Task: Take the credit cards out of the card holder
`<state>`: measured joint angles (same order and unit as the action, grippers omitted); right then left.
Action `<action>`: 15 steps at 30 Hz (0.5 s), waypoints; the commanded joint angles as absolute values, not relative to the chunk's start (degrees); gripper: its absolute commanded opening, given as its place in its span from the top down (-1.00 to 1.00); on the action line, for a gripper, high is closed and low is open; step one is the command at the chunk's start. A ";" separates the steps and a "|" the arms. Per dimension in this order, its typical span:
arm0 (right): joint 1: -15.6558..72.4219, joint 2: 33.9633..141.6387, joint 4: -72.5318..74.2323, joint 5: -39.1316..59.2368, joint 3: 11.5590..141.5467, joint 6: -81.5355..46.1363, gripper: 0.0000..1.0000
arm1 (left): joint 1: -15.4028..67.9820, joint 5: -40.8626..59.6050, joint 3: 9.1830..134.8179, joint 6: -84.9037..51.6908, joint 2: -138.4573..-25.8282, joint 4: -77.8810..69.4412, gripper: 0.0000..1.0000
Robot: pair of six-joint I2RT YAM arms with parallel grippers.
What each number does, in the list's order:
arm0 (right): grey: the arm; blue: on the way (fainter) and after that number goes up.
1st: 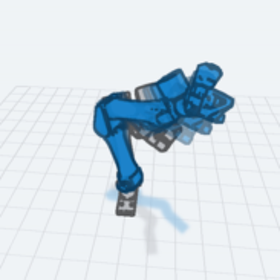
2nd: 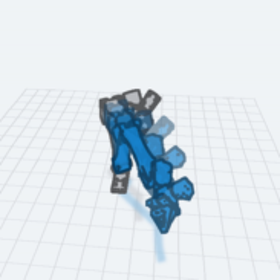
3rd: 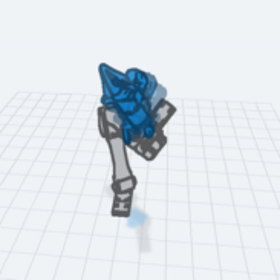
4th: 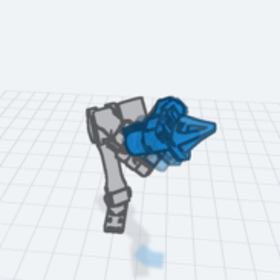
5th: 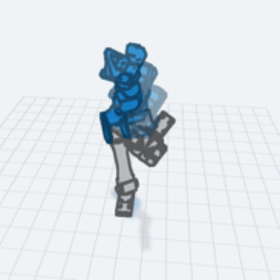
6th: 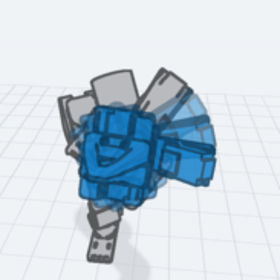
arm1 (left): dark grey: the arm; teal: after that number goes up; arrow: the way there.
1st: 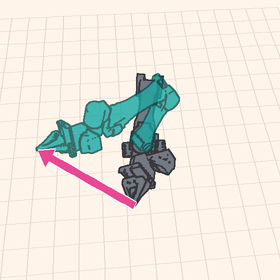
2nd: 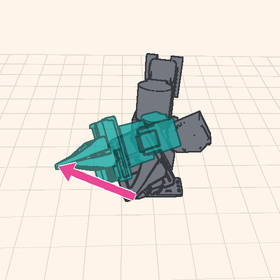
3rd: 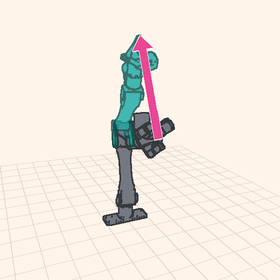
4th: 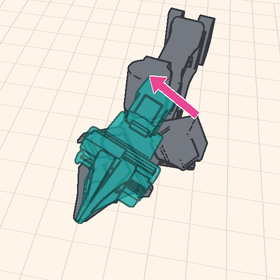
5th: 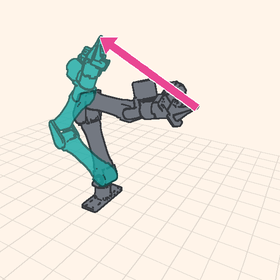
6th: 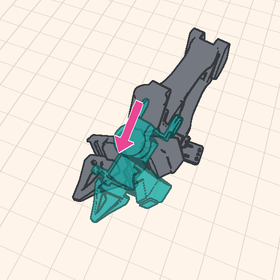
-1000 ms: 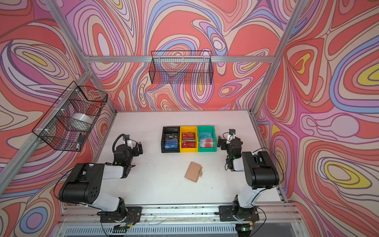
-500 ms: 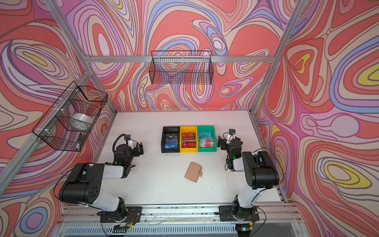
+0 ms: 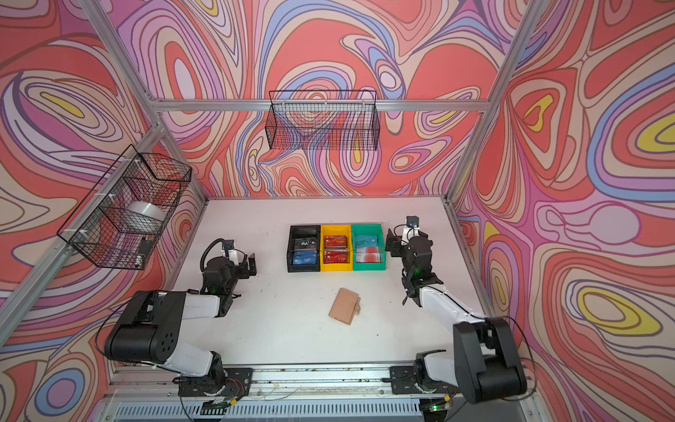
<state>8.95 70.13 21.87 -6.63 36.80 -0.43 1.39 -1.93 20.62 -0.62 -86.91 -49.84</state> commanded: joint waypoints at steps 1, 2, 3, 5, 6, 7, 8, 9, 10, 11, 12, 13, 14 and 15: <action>13.33 64.37 -1.84 -4.71 41.50 -4.38 -0.71 | 1.14 0.25 20.97 0.65 -81.58 -46.47 -1.00; 14.60 62.94 -5.02 -3.50 42.43 -6.61 -0.68 | 1.15 0.33 21.22 0.77 -79.52 -44.34 -1.00; 15.66 61.71 -7.39 -1.13 42.89 -8.62 -0.64 | 1.22 0.68 21.54 0.88 -77.30 -42.01 -1.00; 17.89 60.00 -9.77 2.36 42.79 -12.13 -0.60 | 1.60 1.16 22.46 0.78 -72.87 -37.08 -0.98; 19.34 59.39 -10.34 4.01 42.52 -14.08 -0.58 | 1.75 1.88 23.14 -0.74 -69.99 -33.76 -0.97; 20.77 59.24 -10.71 5.57 42.25 -15.59 -0.56 | 1.78 3.55 23.60 -2.37 -68.06 -31.88 -0.95; 22.50 59.44 -11.17 7.27 42.15 -17.37 -0.54 | 1.93 6.13 23.99 -4.20 -66.42 -30.75 -0.90; 24.54 60.04 -11.72 8.32 42.12 -18.80 -0.53 | 2.10 8.46 24.51 -6.59 -65.10 -29.96 -0.85; 26.52 60.77 -12.01 8.74 42.03 -19.79 -0.53 | 2.32 10.35 25.02 -9.27 -64.11 -28.85 -0.80; 29.20 61.79 -12.09 8.58 41.88 -20.87 -0.53 | 2.66 12.72 25.81 -12.42 -63.27 -27.09 -0.71; 31.72 63.19 -11.82 8.05 41.68 -22.04 -0.53 | 3.36 14.78 26.62 -15.06 -62.66 -25.14 -0.65; 33.67 64.44 -11.26 7.87 41.38 -23.05 -0.53 | 4.24 16.16 27.31 -16.47 -62.41 -23.40 -0.60; 35.60 66.27 -10.51 8.27 41.13 -24.58 -0.53 | 6.13 16.86 27.87 -17.25 -62.24 -20.99 -0.55; 37.28 68.10 -9.25 9.03 40.64 -25.79 -0.53 | 8.18 16.69 28.42 -17.19 -61.96 -18.19 -0.53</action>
<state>33.78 64.77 -7.92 6.46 42.39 -19.94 4.75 10.83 26.76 -11.42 -62.59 -28.25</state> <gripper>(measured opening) 0.765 0.786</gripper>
